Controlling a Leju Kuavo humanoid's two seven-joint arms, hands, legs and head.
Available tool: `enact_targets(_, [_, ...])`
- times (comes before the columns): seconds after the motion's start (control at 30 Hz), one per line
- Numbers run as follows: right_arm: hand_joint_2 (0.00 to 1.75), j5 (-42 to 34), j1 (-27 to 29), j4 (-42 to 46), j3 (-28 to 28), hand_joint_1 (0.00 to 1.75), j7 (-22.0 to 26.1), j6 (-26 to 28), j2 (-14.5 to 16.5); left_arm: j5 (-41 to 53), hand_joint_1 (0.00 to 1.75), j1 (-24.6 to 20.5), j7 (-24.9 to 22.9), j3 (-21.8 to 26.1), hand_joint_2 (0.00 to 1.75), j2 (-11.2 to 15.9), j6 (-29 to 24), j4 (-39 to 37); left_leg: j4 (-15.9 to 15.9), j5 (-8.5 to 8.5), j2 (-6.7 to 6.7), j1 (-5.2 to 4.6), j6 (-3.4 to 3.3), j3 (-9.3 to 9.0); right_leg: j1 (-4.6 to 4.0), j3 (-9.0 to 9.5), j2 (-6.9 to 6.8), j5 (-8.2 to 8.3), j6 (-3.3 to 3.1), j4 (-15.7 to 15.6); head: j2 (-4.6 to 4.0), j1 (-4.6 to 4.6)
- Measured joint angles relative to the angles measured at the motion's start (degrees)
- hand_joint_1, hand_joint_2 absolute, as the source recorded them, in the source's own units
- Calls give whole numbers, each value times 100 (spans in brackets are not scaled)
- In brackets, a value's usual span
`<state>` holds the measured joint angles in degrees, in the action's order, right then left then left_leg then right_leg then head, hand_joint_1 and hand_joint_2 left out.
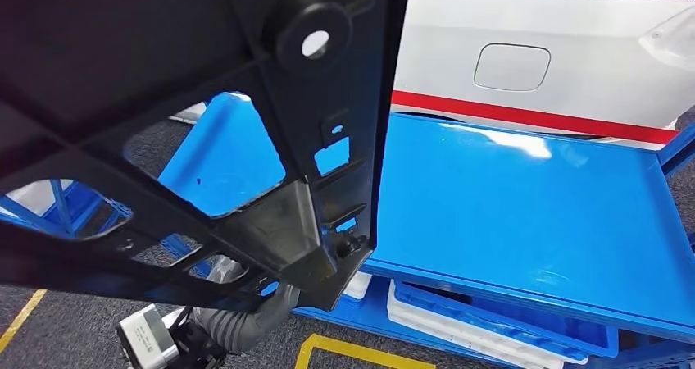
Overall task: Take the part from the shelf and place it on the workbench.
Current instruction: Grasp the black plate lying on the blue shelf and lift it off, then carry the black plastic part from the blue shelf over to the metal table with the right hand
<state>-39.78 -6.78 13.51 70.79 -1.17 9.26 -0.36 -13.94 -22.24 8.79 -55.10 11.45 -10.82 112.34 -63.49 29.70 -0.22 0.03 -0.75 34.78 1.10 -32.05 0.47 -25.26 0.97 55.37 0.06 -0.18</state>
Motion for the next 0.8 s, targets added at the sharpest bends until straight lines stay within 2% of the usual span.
enact_targets(0.03, [0,-11,-1,0,0,0,-17,-1,2,-3,175,6,0,0,175,0,0,-1,-439,184,0,16,32,199,2,-3,-1,0,-7,1,1,-5])
enact_targets(0.07, [0,-25,2,0,0,0,-36,-1,3,-5,175,15,0,0,175,0,0,-1,-779,292,0,28,52,361,2,-6,-2,0,-8,1,0,-6])
enact_targets(0.1, [0,-44,7,0,-1,0,-57,-1,2,-7,175,24,0,-1,175,0,0,-2,-913,291,0,39,59,428,2,-5,11,-1,-8,2,0,-6])
enact_targets(0.13, [0,-68,10,0,-1,0,-78,-1,1,-14,175,29,0,-1,175,-1,0,-2,-805,183,-3,48,59,379,3,0,32,-1,-7,2,0,-6])
enact_targets(0.2, [0,-100,7,0,-3,0,-99,-1,3,-32,175,29,0,-2,175,-2,0,-2,9,-224,-64,64,35,-6,6,15,103,1,-2,1,-1,-6])
enact_targets(0.23, [0,-111,0,0,-4,0,-105,-1,5,-40,175,27,0,-2,175,-4,0,-2,429,-372,-122,63,16,-207,-2,11,138,5,10,5,-1,-6])
enact_targets(0.27, [0,-119,-6,0,-5,0,-108,-1,8,-45,175,26,1,-2,175,-7,0,-1,720,-457,-171,57,-3,-341,-7,-4,172,14,32,8,-1,-6])
enact_targets(0.3, [0,-127,-8,0,-5,0,-109,-1,10,-45,175,27,1,-2,175,-10,0,-1,854,-472,-208,47,-21,-399,-9,-26,204,27,58,9,-1,-5])
enact_targets(0.4, [0,-144,7,0,-7,0,-113,1,7,-48,175,32,1,-2,175,-21,0,0,890,-499,-138,32,-108,-406,2,-76,259,34,152,23,-1,-1])
enact_targets(0.43, [0,-147,10,0,-7,0,-113,1,4,-48,175,29,1,-2,175,-29,0,0,906,-519,-99,39,-148,-406,0,-124,224,-49,172,132,-1,2])
enact_targets(0.47, [0,-149,9,0,-7,0,-113,1,2,-48,175,29,1,-3,175,-40,0,0,923,-537,-55,48,-184,-407,-4,-225,174,-203,184,368,0,9])
enact_targets(0.53, [0,-150,5,0,-7,0,-113,2,1,-48,175,36,2,-5,175,-54,0,0,925,-545,39,30,-223,-396,-13,-574,76,-621,193,1162,1,23])
enact_targets(0.57, [0,-151,6,0,-8,0,-113,3,1,-48,175,43,2,-8,175,-57,0,0,924,-546,89,15,-232,-391,-13,-739,59,-768,197,1536,0,28])
enact_targets(0.6, [0,-151,9,0,-8,0,-113,3,1,-48,175,46,2,-11,175,-58,0,0,923,-546,137,2,-237,-387,-13,-827,50,-819,197,1747,0,28])
enact_targets(0.63, [0,-150,12,0,-9,0,-113,3,1,-48,175,48,2,-14,175,-59,0,0,922,-547,182,-7,-238,-387,-13,-796,40,-754,193,1719,0,29])
enact_targets(0.67, [0,-150,13,0,-9,0,-113,4,1,-48,175,50,2,-17,175,-60,0,0,921,-546,217,-13,-237,-391,-13,-643,20,-596,186,1451,0,29])
enact_targets(0.73, [0,-145,6,0,-10,0,-111,10,0,-49,175,50,2,-23,175,-61,0,0,911,-539,265,-33,-224,-399,-22,-167,-53,-244,161,582,0,29])
enact_targets(0.77, [0,-138,1,0,-11,0,-110,15,0,-54,175,48,2,-25,175,-61,1,0,904,-537,277,-47,-209,-397,-30,6,-85,-141,141,246,1,28])
enact_targets(0.8, [0,-127,1,0,-12,0,-110,19,0,-58,175,46,2,-26,175,-62,1,0,897,-538,286,-60,-192,-391,-40,98,-106,-101,122,56,1,26])
